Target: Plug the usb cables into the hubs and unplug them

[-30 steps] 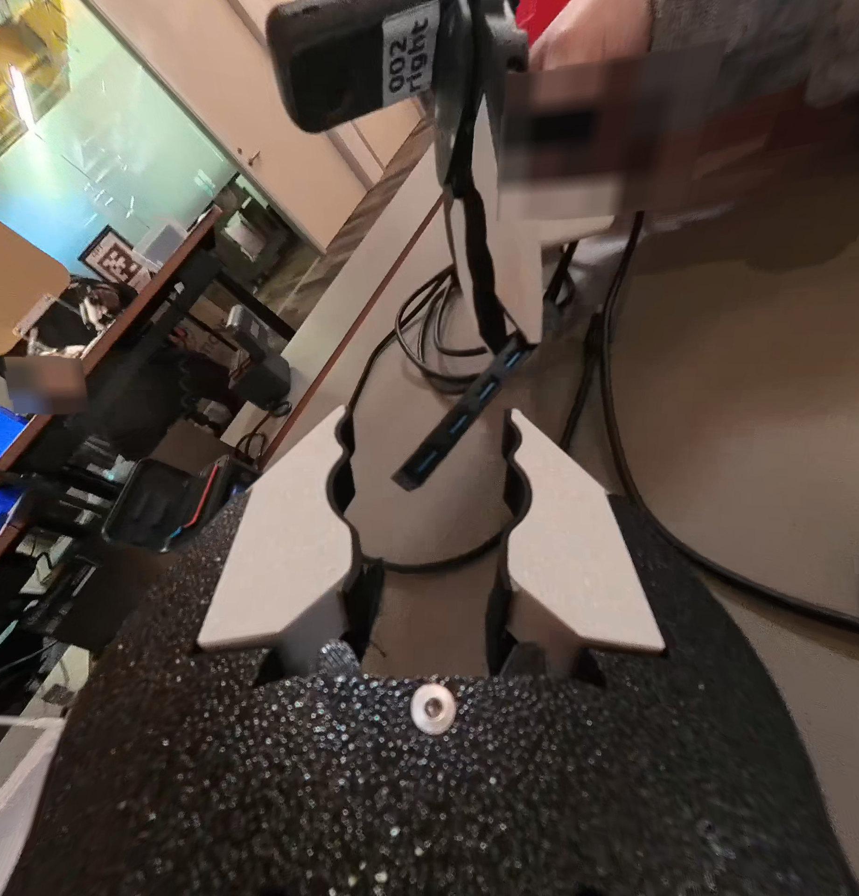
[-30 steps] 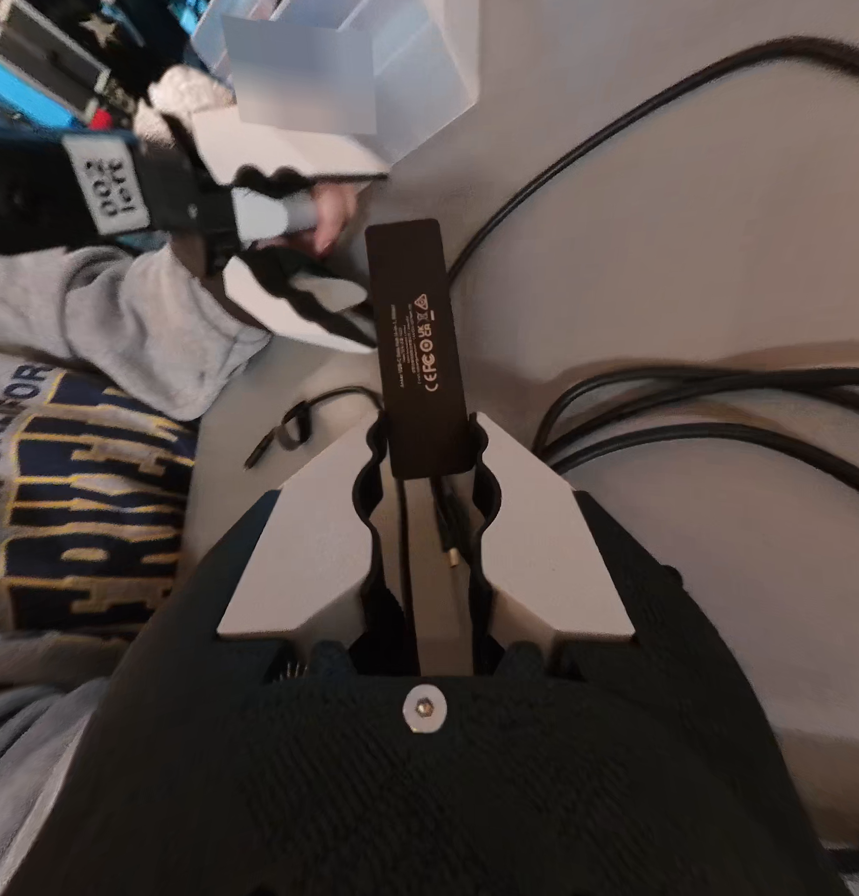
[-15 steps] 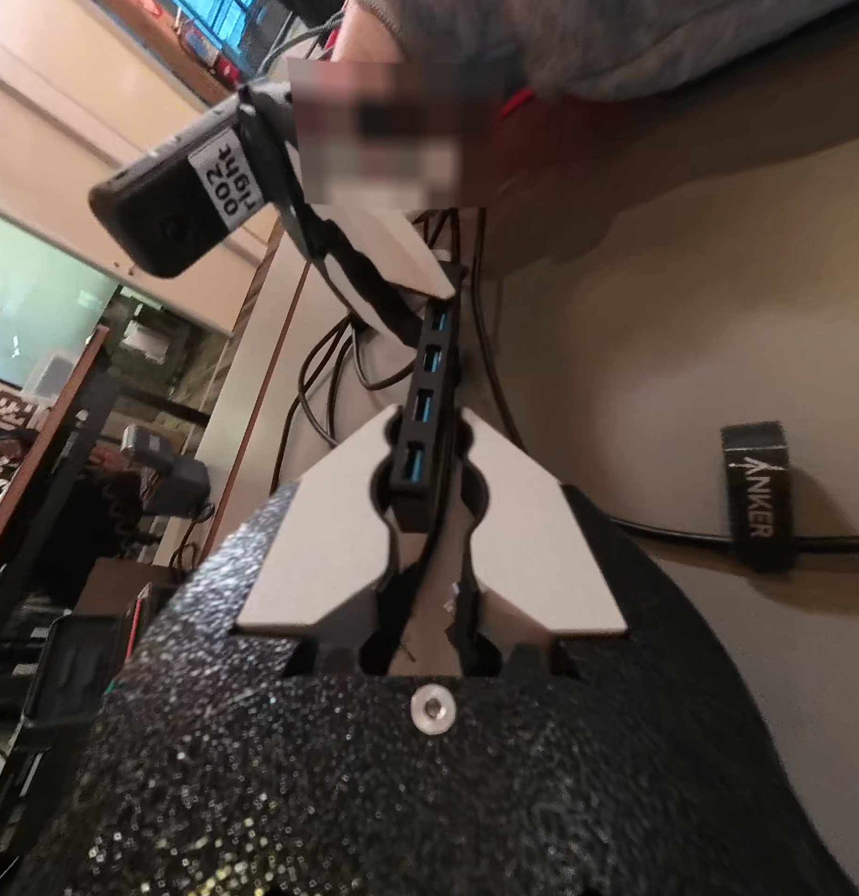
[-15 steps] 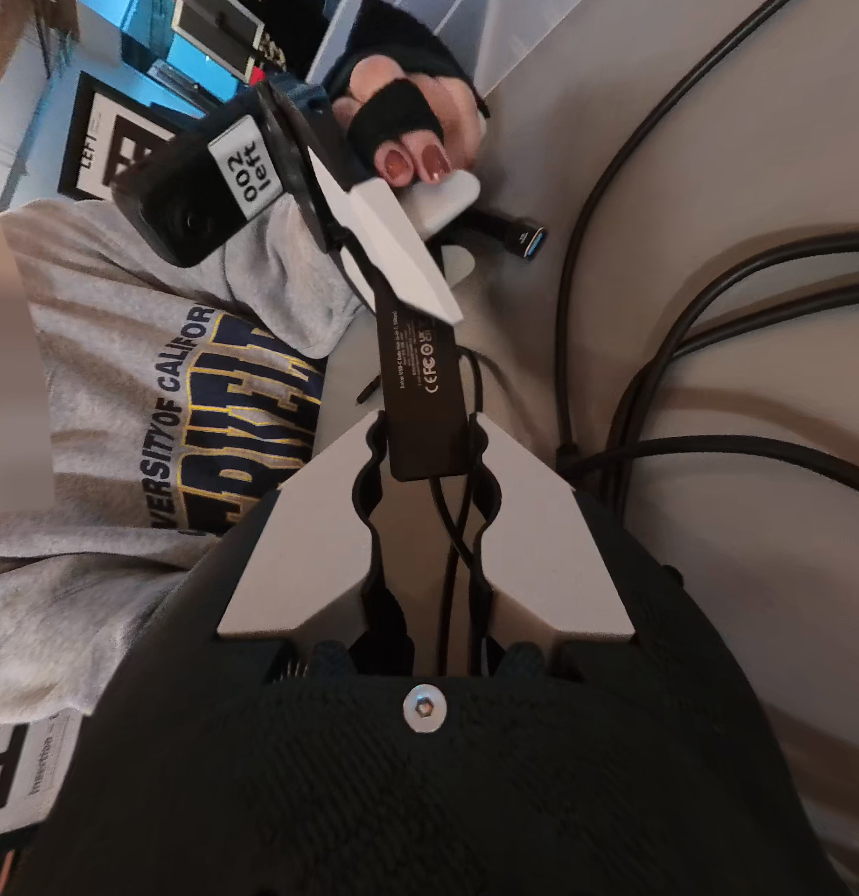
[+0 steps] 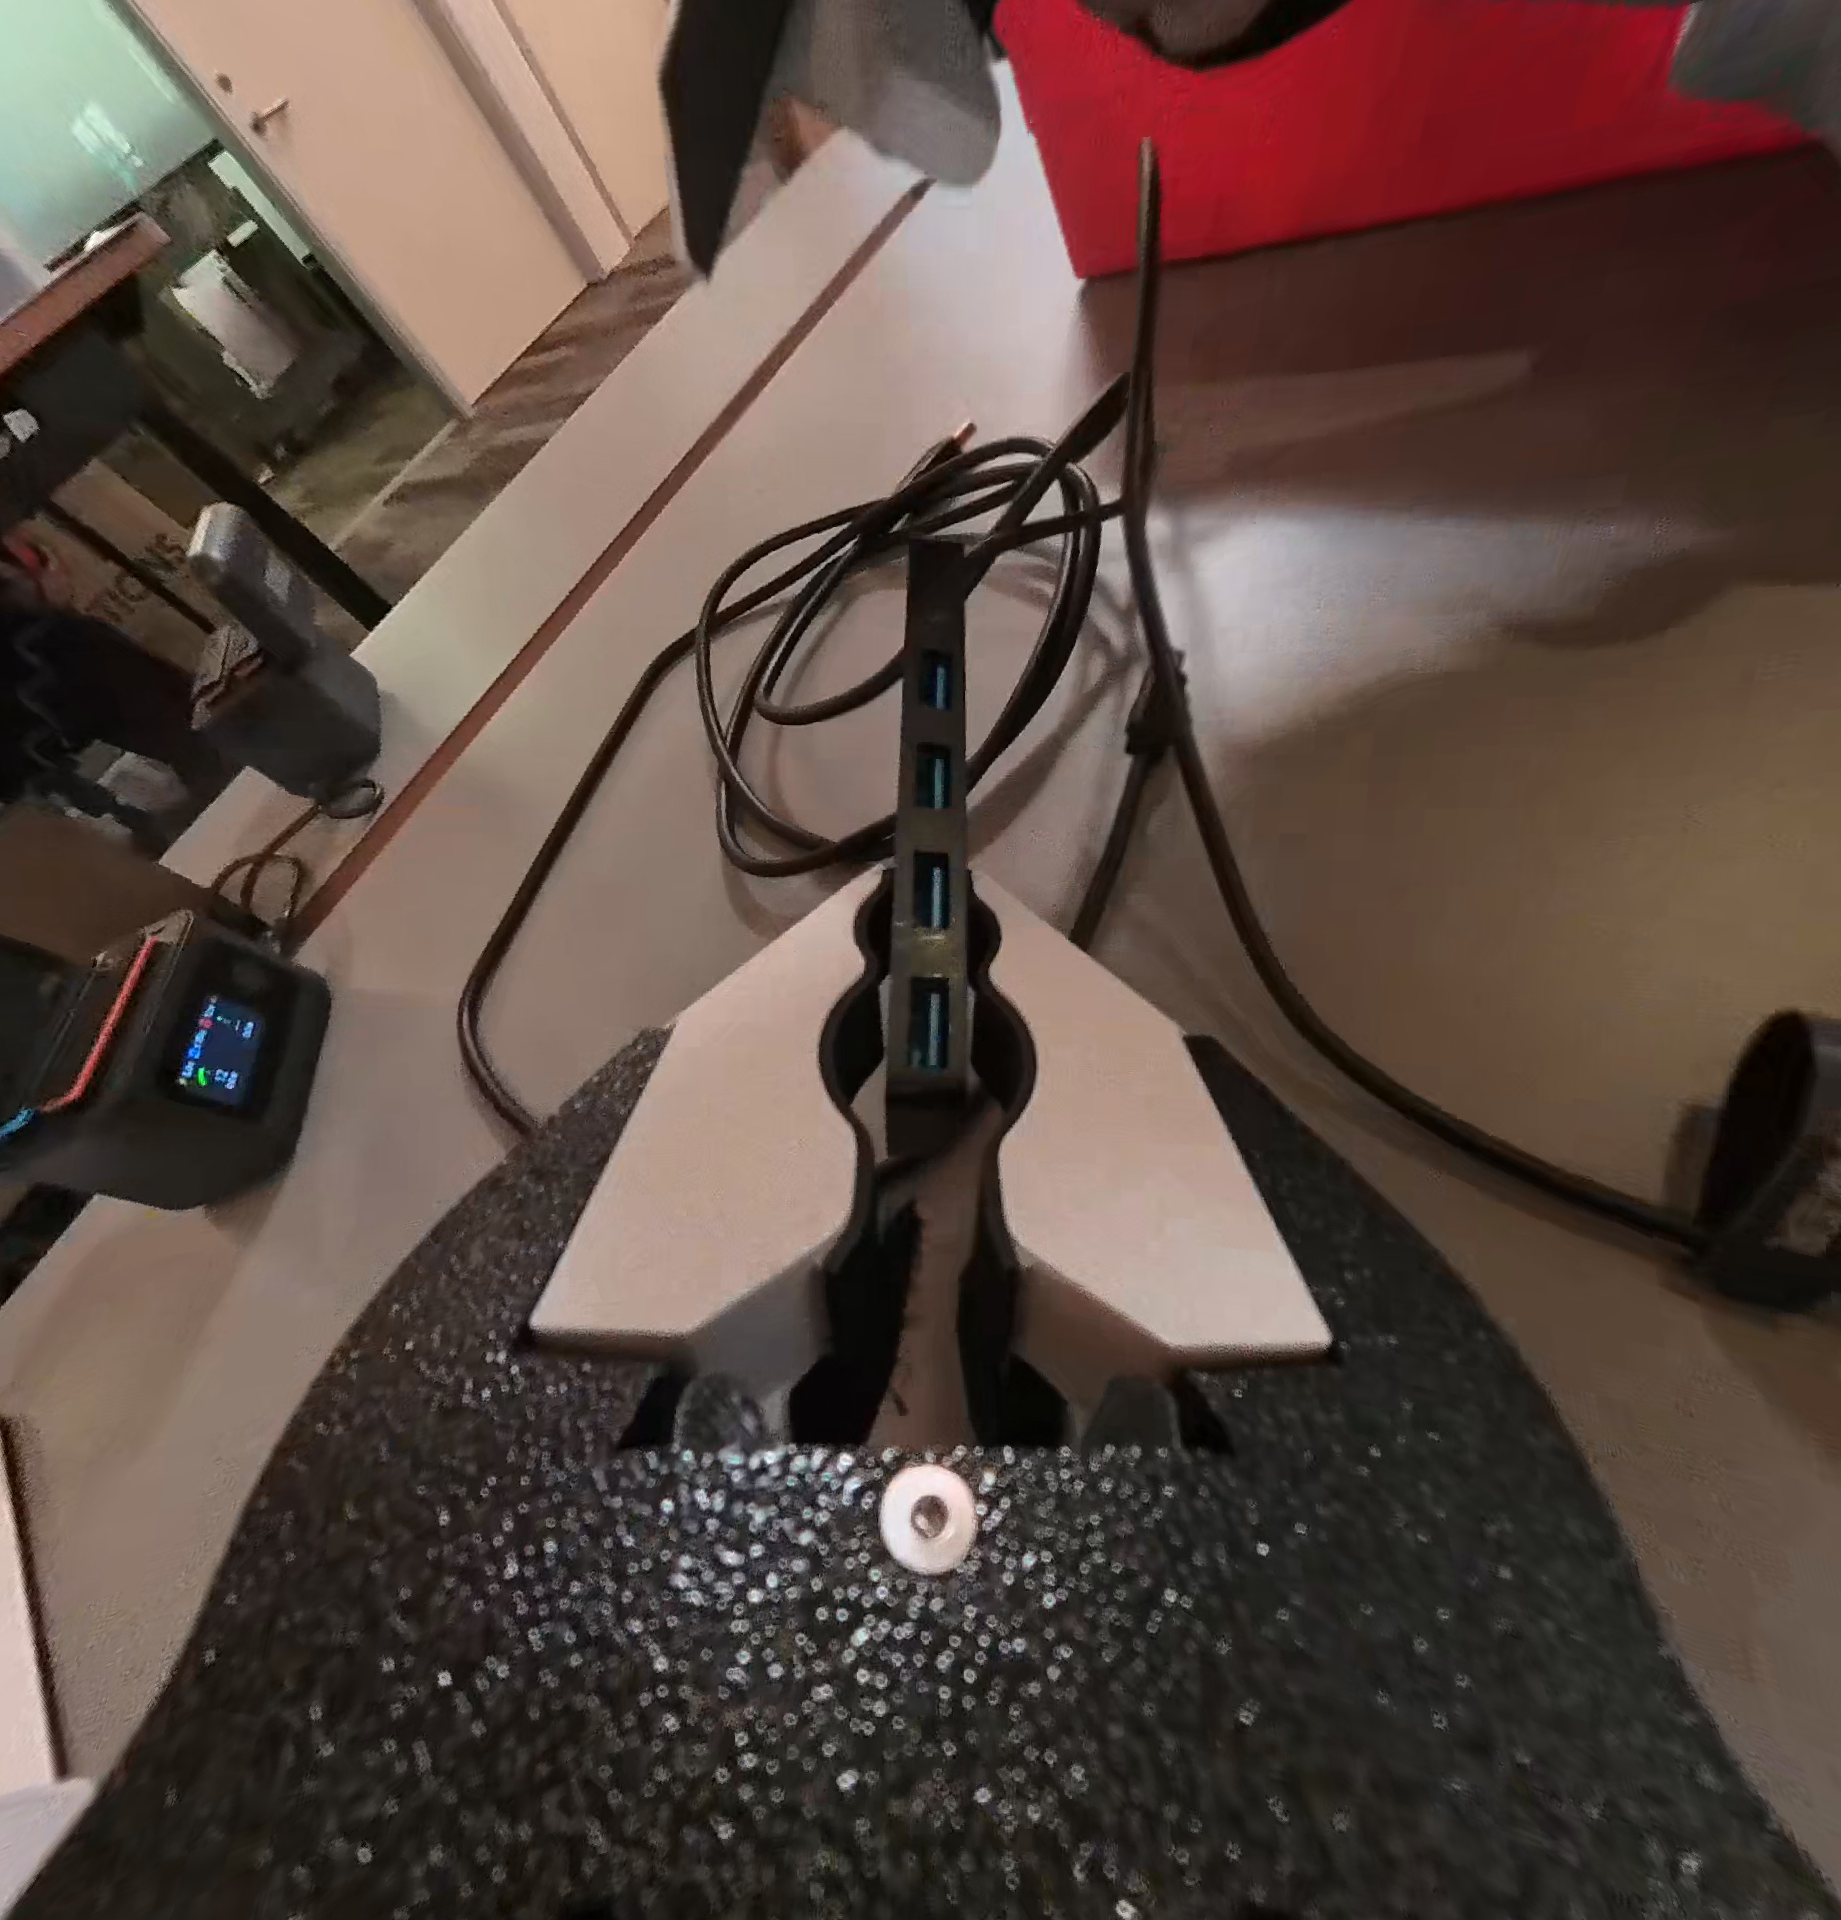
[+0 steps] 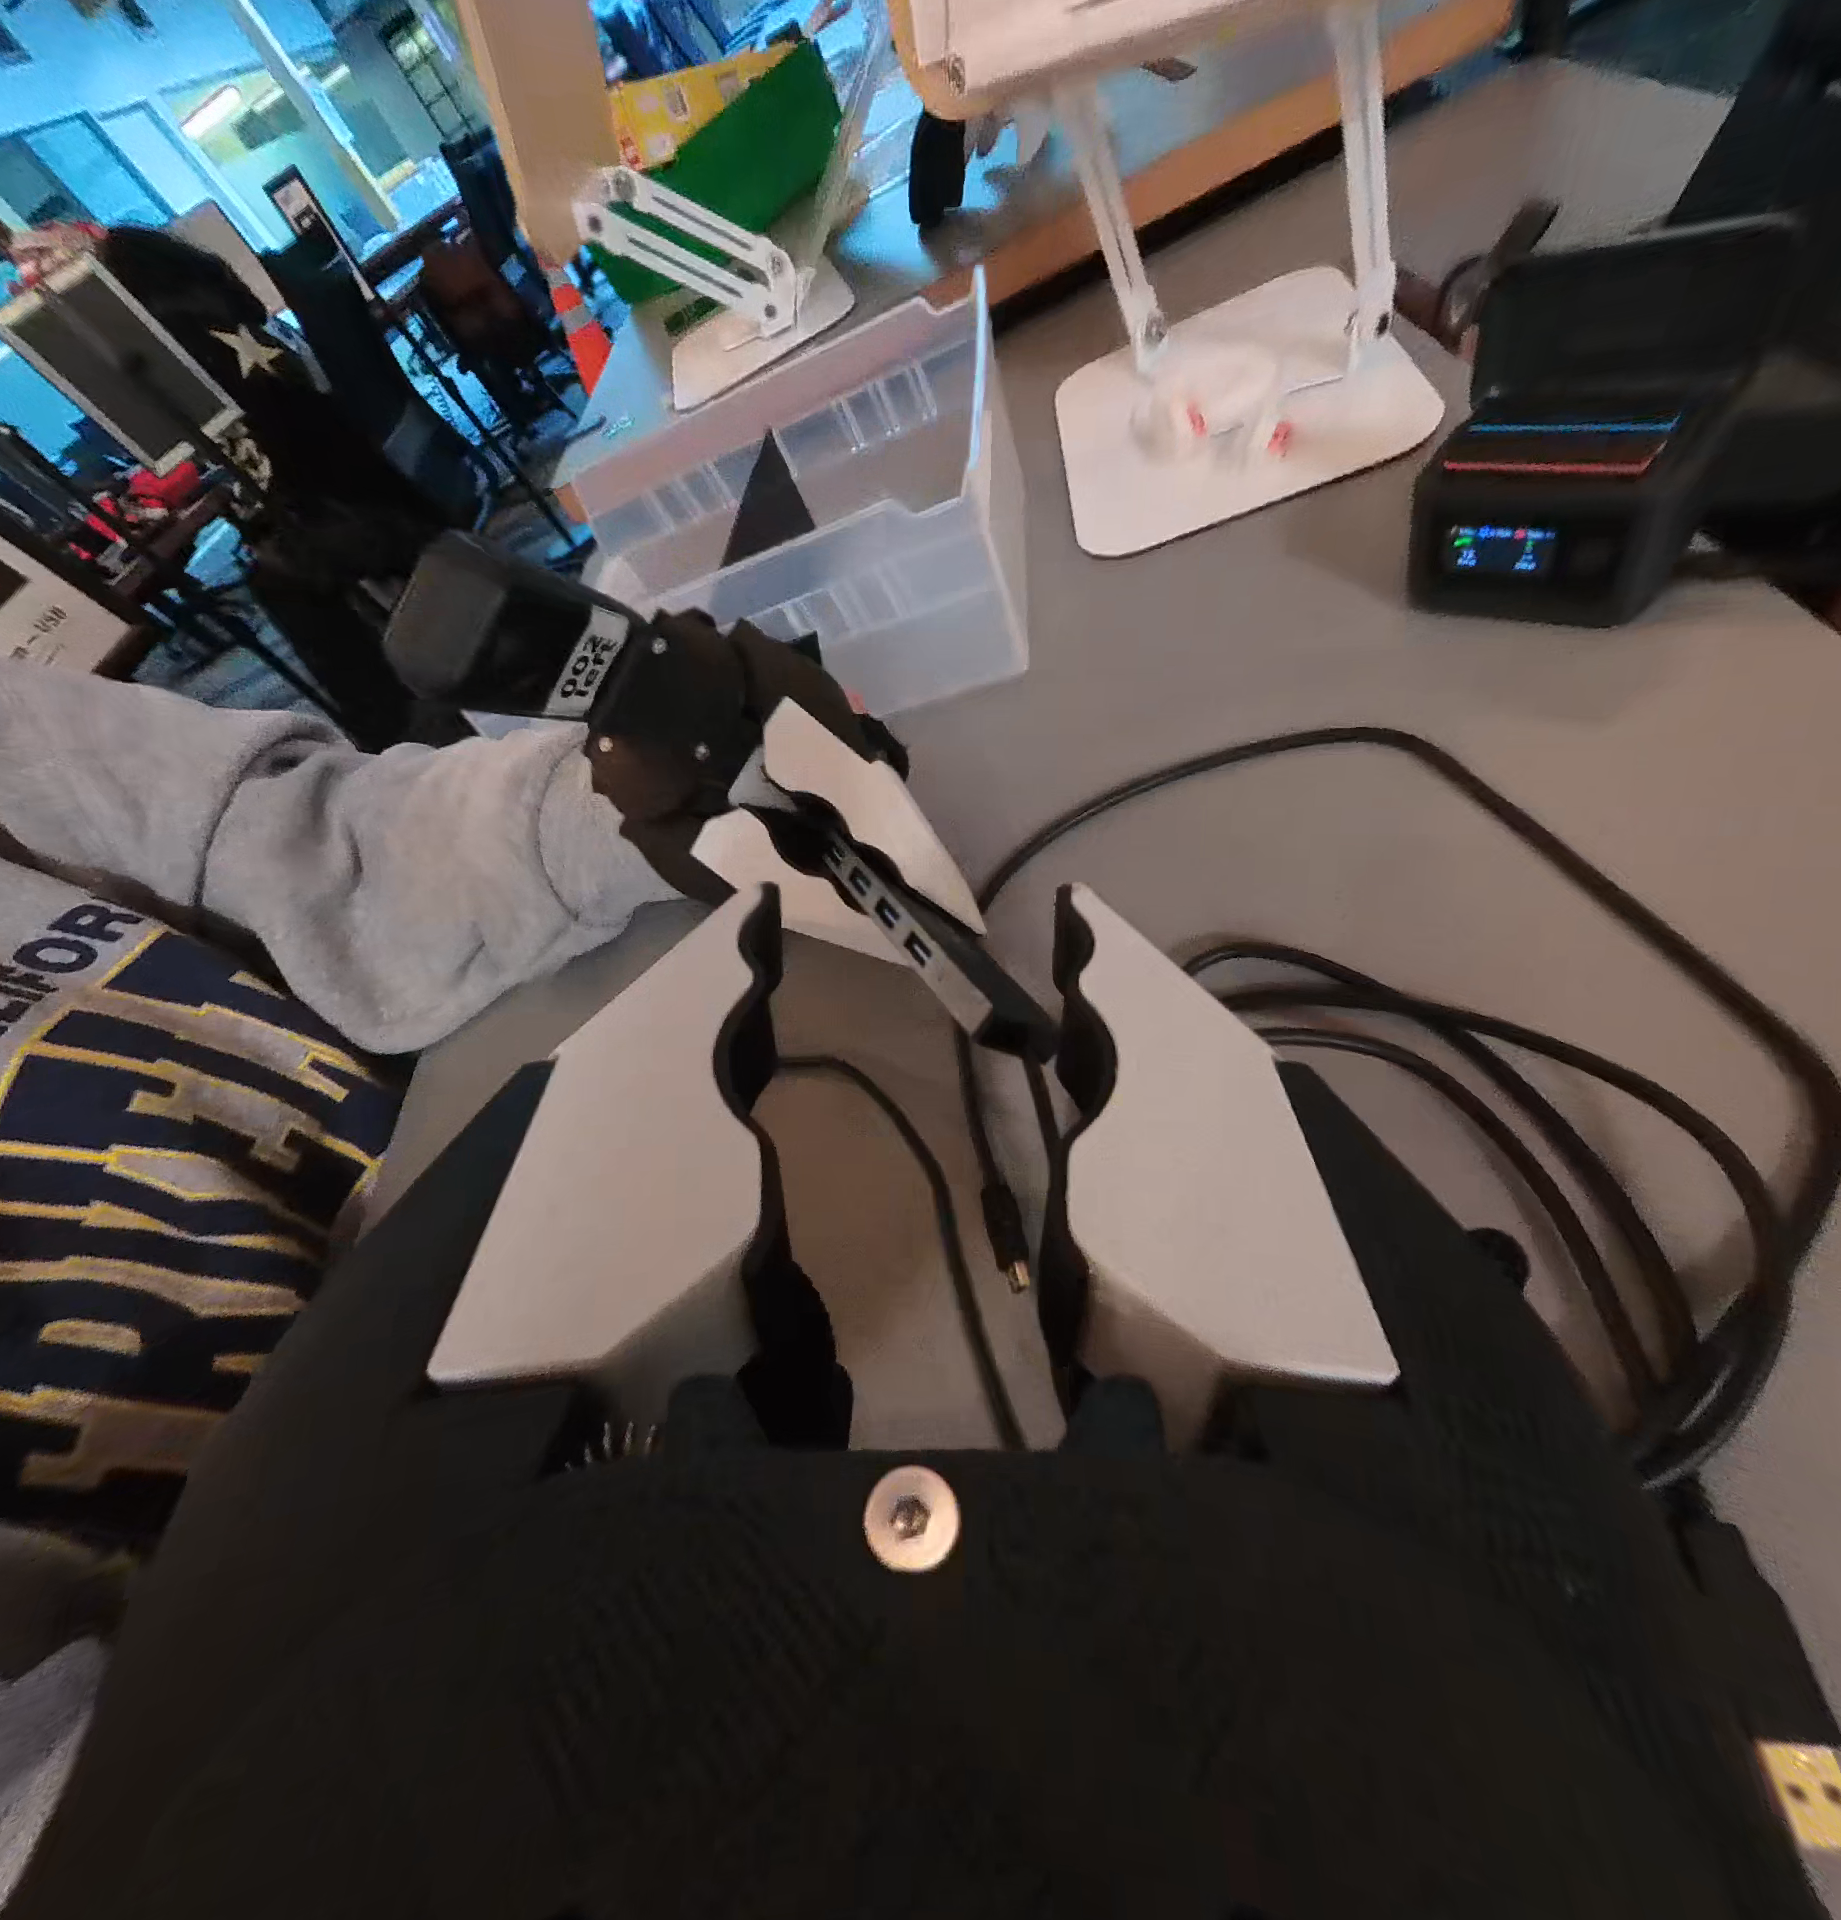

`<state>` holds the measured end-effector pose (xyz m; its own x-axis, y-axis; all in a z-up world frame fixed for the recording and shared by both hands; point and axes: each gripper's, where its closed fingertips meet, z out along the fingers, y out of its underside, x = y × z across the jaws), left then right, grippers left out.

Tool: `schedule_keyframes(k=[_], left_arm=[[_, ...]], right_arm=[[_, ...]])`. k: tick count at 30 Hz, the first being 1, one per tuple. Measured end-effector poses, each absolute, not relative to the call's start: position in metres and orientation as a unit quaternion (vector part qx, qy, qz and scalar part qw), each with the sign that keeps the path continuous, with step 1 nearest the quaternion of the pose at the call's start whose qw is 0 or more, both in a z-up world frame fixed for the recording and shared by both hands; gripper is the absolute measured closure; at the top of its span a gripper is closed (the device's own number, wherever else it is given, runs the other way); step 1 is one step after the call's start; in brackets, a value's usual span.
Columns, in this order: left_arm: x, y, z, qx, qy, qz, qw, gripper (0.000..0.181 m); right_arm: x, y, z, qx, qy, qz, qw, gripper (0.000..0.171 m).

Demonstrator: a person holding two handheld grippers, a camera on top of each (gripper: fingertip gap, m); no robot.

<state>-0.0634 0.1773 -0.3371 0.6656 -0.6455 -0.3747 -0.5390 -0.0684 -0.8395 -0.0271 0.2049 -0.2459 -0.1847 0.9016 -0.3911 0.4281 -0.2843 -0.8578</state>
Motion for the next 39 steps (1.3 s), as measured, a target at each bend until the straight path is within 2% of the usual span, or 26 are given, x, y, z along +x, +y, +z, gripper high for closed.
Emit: schedule_keyframes(k=[4,9,14,17,19,22,26,32,36,39], left_arm=[[-0.063,0.176,-0.336,-0.724,0.409,-0.042,0.554,0.173],[-0.061,0.175,-0.335,-0.724,0.409,-0.048,0.554,0.173],[-0.060,0.174,-0.337,-0.724,0.413,-0.059,0.549,0.172],[-0.061,0.173,-0.338,-0.728,0.410,-0.066,0.546,0.172],[-0.060,0.171,-0.338,-0.724,0.420,-0.070,0.543,0.173],[-0.046,0.158,-0.343,-0.697,0.474,-0.086,0.531,0.172],[-0.035,0.150,-0.353,-0.683,0.516,-0.077,0.511,0.173],[-0.034,0.150,-0.356,-0.687,0.519,-0.079,0.503,0.173],[-0.035,0.151,-0.358,-0.690,0.517,-0.081,0.499,0.172],[-0.035,0.150,-0.359,-0.691,0.520,-0.079,0.496,0.173]], right_arm=[[-0.028,0.190,-0.242,-0.611,-0.587,0.478,0.232,0.120],[-0.013,0.211,-0.244,-0.664,-0.597,0.321,0.317,0.124],[0.006,0.241,-0.223,-0.686,-0.513,0.348,0.381,0.141],[0.019,0.262,-0.226,-0.714,-0.455,0.363,0.389,0.141],[0.032,0.284,-0.240,-0.755,-0.414,0.323,0.393,0.140],[0.050,0.309,-0.271,-0.813,-0.359,0.275,0.367,0.140],[0.060,0.326,-0.306,-0.836,-0.370,0.202,0.350,0.141],[0.073,0.335,-0.341,-0.800,-0.509,-0.009,0.317,0.140],[0.060,0.331,-0.346,-0.740,-0.622,-0.049,0.252,0.138],[0.049,0.333,-0.349,-0.733,-0.657,-0.032,0.171,0.138]])
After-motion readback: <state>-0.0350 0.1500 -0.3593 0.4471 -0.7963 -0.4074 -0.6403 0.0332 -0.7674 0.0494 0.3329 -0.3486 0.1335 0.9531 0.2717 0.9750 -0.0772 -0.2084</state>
